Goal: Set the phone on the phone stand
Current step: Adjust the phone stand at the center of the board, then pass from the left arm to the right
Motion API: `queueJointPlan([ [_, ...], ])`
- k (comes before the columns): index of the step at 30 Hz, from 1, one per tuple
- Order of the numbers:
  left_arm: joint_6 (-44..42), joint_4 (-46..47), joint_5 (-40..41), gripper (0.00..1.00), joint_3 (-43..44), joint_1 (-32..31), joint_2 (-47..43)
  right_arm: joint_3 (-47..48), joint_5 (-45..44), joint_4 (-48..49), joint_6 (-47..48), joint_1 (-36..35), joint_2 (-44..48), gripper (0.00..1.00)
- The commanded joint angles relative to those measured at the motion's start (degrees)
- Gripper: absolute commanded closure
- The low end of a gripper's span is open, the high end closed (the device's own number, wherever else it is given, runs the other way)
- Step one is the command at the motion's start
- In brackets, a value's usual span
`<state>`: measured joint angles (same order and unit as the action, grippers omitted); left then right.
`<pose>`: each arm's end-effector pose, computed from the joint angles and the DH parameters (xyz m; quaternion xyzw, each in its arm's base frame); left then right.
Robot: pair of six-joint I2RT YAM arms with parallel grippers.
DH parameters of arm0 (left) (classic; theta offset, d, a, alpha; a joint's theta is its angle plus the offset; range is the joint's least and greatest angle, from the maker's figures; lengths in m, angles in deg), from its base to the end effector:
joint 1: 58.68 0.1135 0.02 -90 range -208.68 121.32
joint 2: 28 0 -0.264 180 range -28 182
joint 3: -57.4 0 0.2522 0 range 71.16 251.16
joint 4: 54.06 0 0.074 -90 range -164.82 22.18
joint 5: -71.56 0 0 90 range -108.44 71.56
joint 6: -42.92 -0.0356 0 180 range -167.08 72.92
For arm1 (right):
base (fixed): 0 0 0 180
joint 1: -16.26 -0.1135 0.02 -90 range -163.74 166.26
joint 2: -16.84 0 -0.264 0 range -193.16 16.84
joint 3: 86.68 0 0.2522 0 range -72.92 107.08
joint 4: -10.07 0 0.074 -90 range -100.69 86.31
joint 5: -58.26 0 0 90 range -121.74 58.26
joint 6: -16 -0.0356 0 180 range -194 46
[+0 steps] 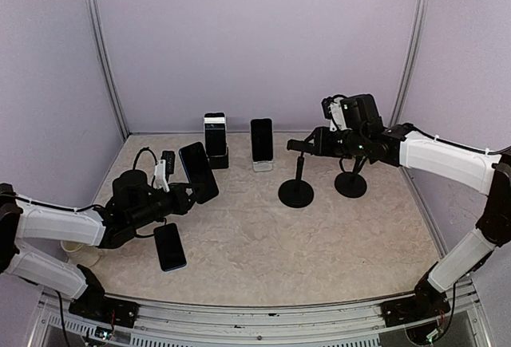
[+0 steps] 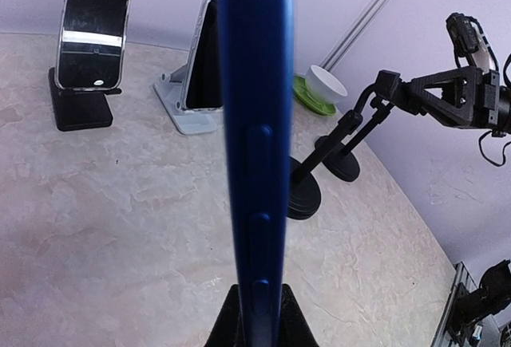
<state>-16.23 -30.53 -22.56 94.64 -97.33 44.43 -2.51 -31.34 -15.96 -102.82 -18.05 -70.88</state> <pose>0.1965 -0.1604 0.1977 0.0753 0.7714 -0.3827 0.5028 0.2944 0.2012 0.3076 -0.0431 0.8631 0.2660 0.4271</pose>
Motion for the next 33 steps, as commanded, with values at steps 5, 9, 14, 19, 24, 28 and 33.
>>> queueJointPlan([
  [5, -0.5, 5.3, -1.5, 1.00, 1.5, -0.2, 0.3, -0.9, -2.3, -0.2, 5.7, 0.3, 6.2, 0.53],
  [9, -1.4, 5.9, -4.0, 1.00, 2.2, -0.5, 0.7, 0.1, -0.5, 0.3, 11.7, 0.3, 8.4, 0.40],
  [14, -3.3, 6.7, -8.4, 1.00, 3.8, -2.2, 2.1, 2.3, 3.6, 0.3, 15.6, 0.3, 9.4, 0.40],
  [19, -5.6, 7.9, -11.1, 1.00, 4.9, -4.4, 2.7, 2.8, 14.0, 1.2, 18.5, 0.3, 9.3, 0.35],
  [24, -6.6, 8.6, -13.6, 1.00, 5.9, -5.2, 3.2, 2.8, 25.1, 2.7, 18.3, 0.3, 7.8, 0.02],
  [28, -7.1, 9.3, -16.9, 1.00, 6.7, -5.8, 4.1, 3.6, 32.0, 2.9, 16.7, 0.3, 6.0, 0.00],
  [33, -6.9, 11.7, -22.7, 1.00, 7.4, -6.2, 5.4, 2.7, 41.0, 6.7, 16.0, 0.2, 5.0, 0.00],
])
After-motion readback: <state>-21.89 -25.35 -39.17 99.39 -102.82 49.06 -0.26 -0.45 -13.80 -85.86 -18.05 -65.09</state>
